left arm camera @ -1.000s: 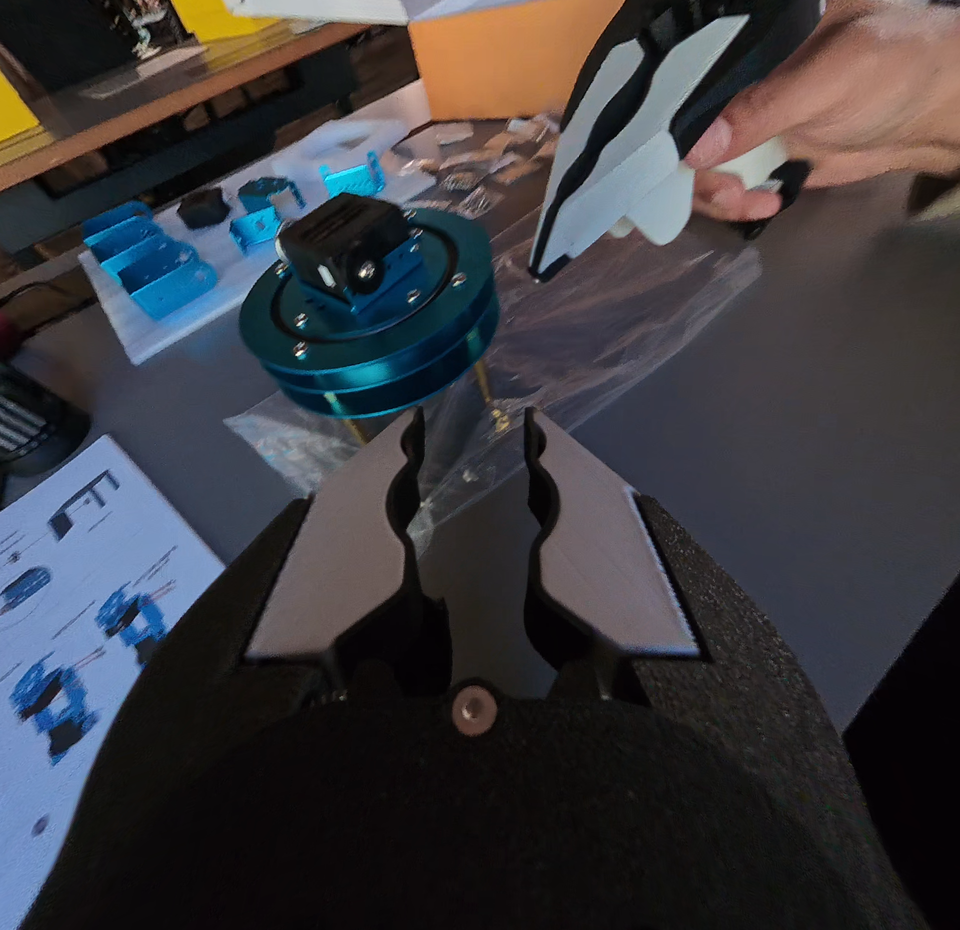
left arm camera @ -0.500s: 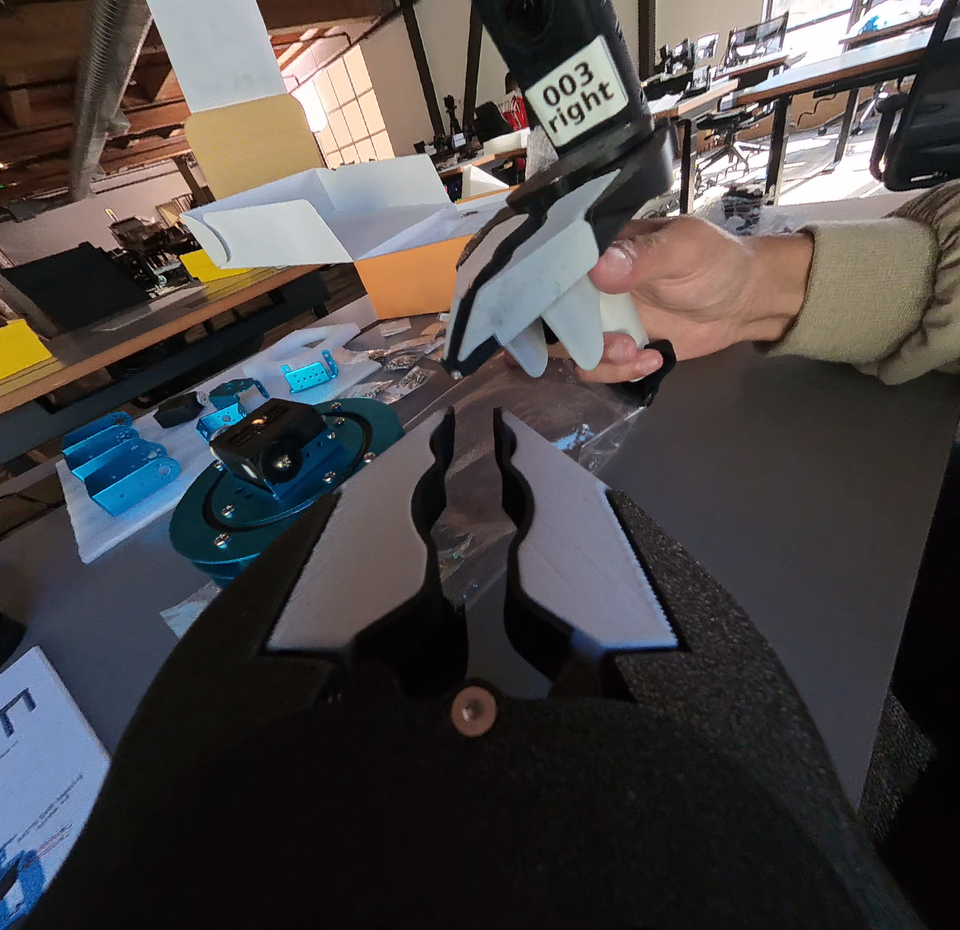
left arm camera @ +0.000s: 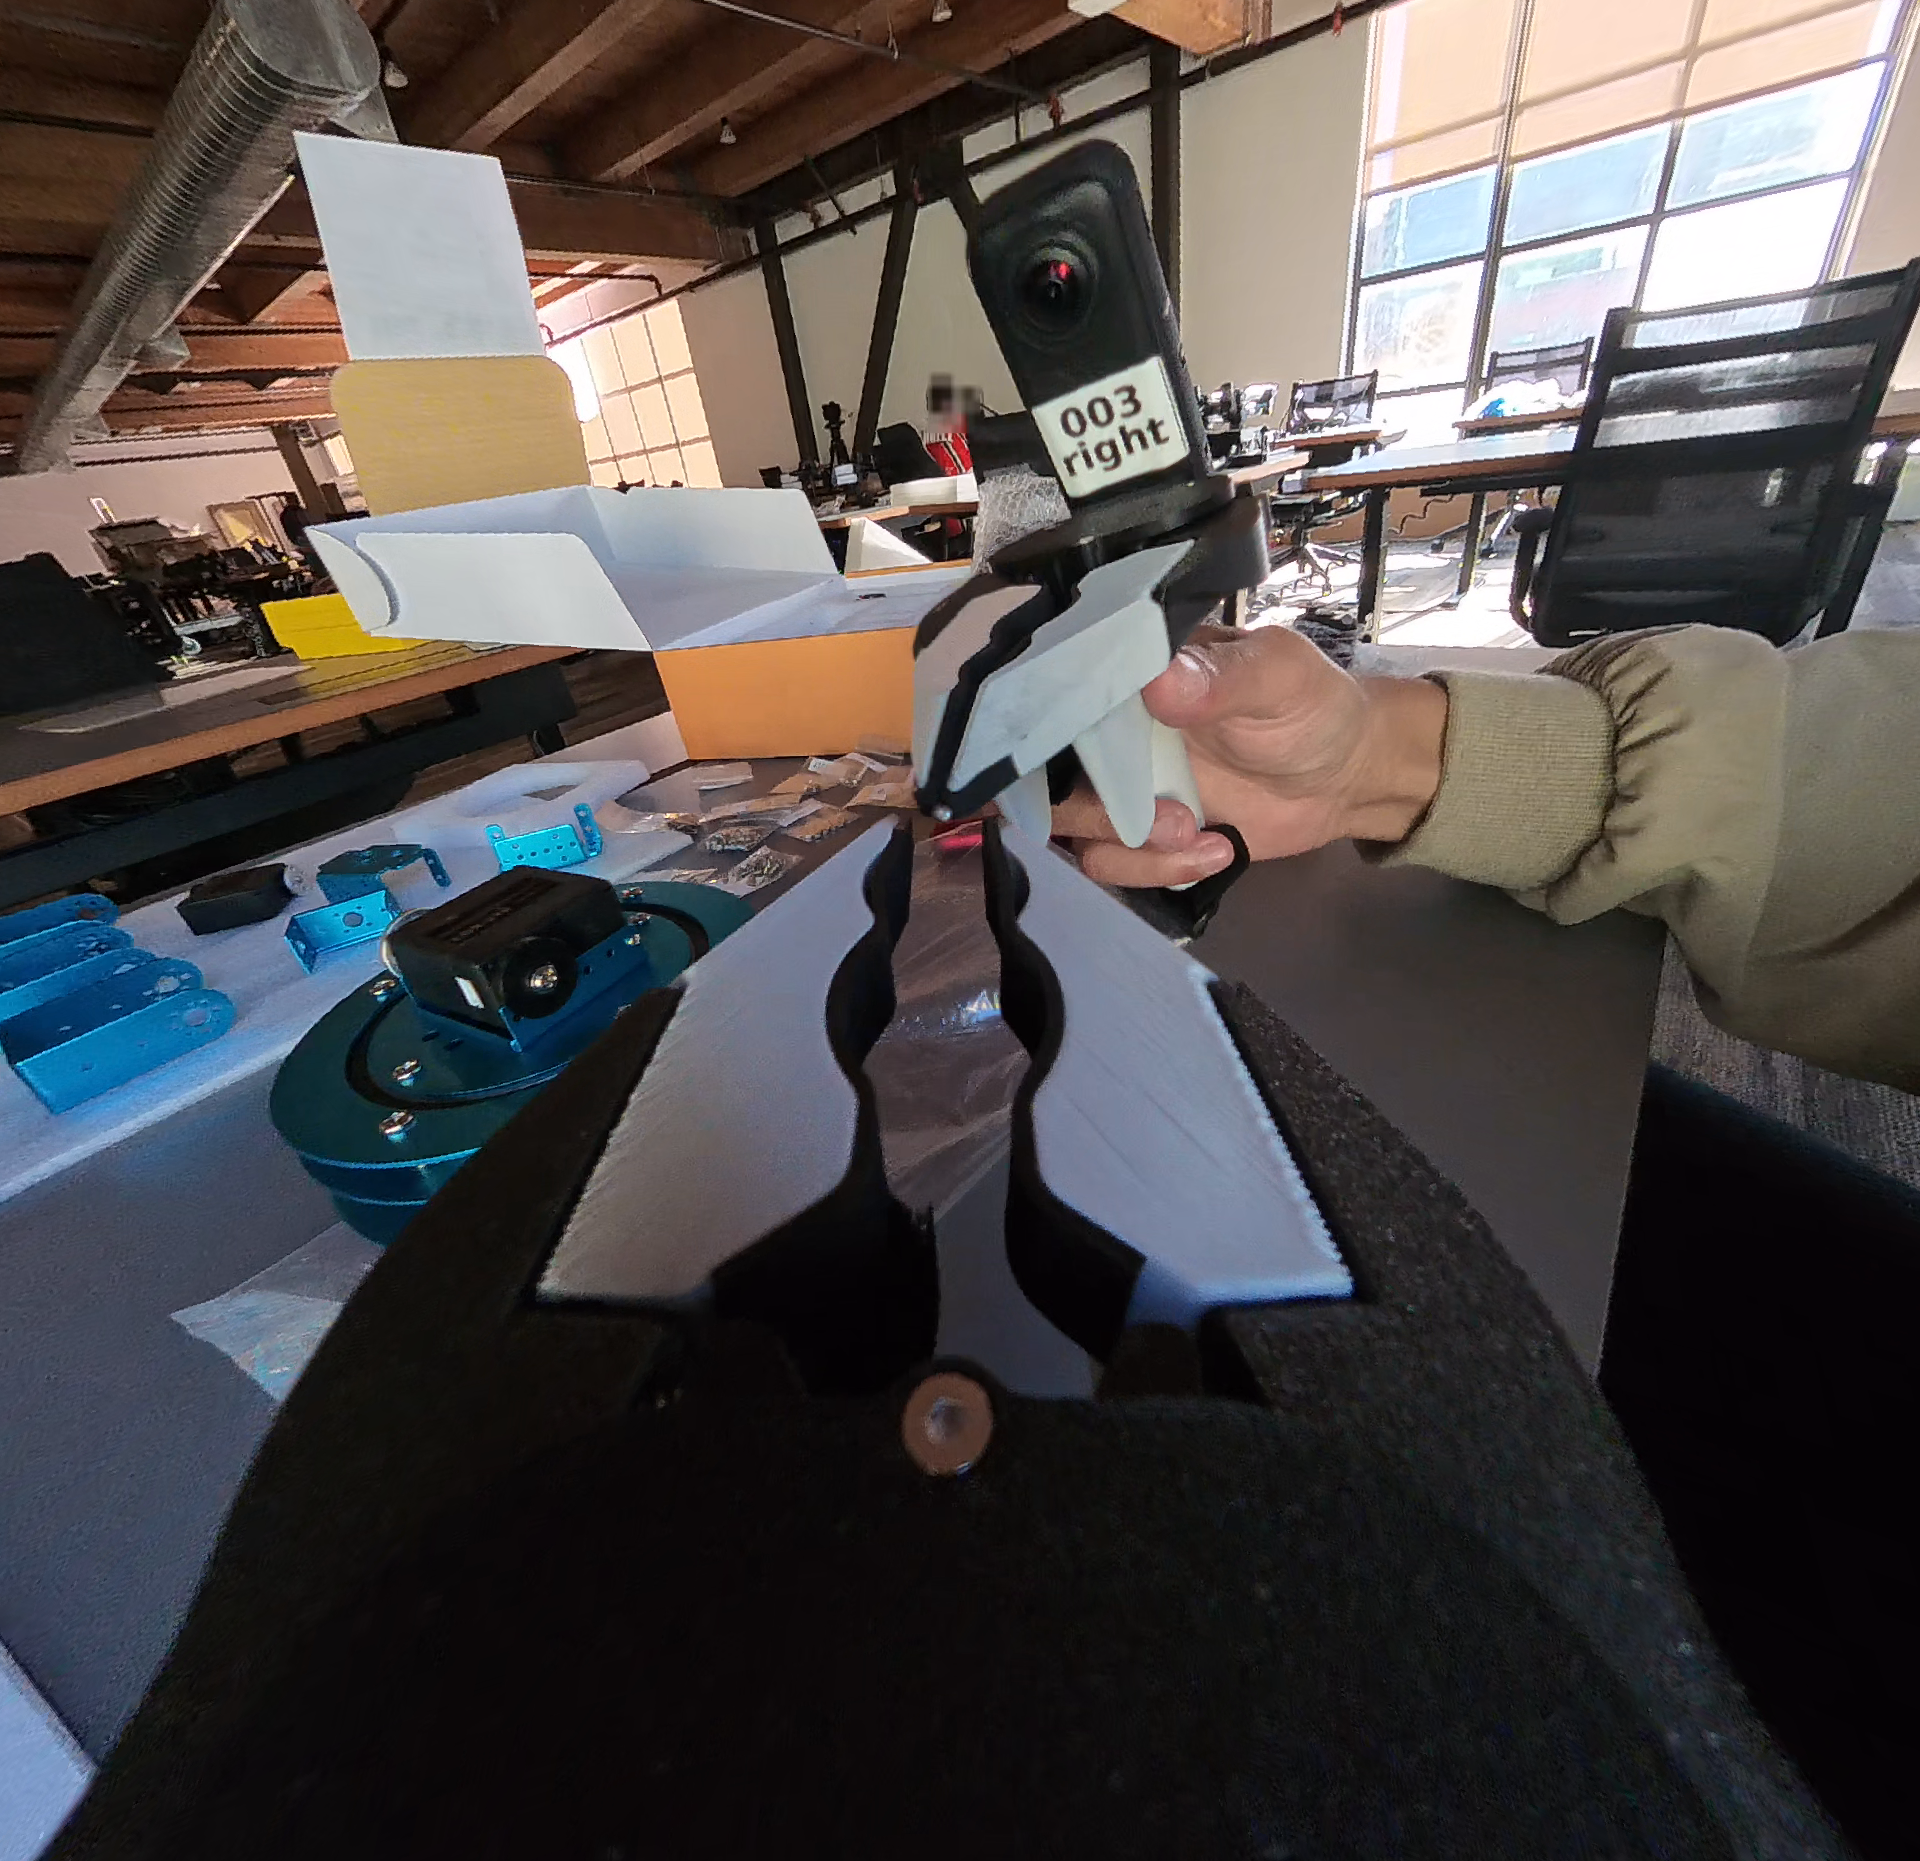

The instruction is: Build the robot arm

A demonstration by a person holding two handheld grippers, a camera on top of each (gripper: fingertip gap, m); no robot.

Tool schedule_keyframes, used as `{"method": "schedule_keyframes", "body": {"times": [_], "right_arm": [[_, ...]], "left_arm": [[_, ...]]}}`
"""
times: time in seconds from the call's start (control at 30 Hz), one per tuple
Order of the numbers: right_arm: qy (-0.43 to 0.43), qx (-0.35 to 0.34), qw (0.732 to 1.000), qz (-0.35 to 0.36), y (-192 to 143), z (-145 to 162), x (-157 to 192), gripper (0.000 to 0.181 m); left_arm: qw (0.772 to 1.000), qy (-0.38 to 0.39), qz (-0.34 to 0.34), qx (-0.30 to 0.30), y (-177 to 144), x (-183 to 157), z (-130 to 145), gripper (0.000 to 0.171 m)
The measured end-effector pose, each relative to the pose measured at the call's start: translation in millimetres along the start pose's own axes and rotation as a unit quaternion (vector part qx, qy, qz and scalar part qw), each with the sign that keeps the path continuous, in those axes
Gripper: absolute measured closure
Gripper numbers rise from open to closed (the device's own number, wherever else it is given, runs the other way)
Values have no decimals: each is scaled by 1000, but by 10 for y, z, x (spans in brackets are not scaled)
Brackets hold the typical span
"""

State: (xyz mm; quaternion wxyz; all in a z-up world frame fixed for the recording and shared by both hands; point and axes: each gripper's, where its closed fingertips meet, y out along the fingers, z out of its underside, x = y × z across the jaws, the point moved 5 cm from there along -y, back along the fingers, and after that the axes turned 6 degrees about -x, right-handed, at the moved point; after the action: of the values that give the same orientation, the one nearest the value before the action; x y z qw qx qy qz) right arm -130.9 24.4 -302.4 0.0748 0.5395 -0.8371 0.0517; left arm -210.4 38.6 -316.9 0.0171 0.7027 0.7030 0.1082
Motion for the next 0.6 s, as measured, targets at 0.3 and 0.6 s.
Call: {"method": "schedule_keyframes", "body": {"times": [0.3,0.6], "right_arm": [[8,-21,1000,-12,1,-23,21,181],[15,-14,1000,-1,-7,-10,-3,181]], "left_arm": [[999,46,-19,-20,-46,0,-58,171],[997,70,-24,-13,-37,-6,-37,171]]}}
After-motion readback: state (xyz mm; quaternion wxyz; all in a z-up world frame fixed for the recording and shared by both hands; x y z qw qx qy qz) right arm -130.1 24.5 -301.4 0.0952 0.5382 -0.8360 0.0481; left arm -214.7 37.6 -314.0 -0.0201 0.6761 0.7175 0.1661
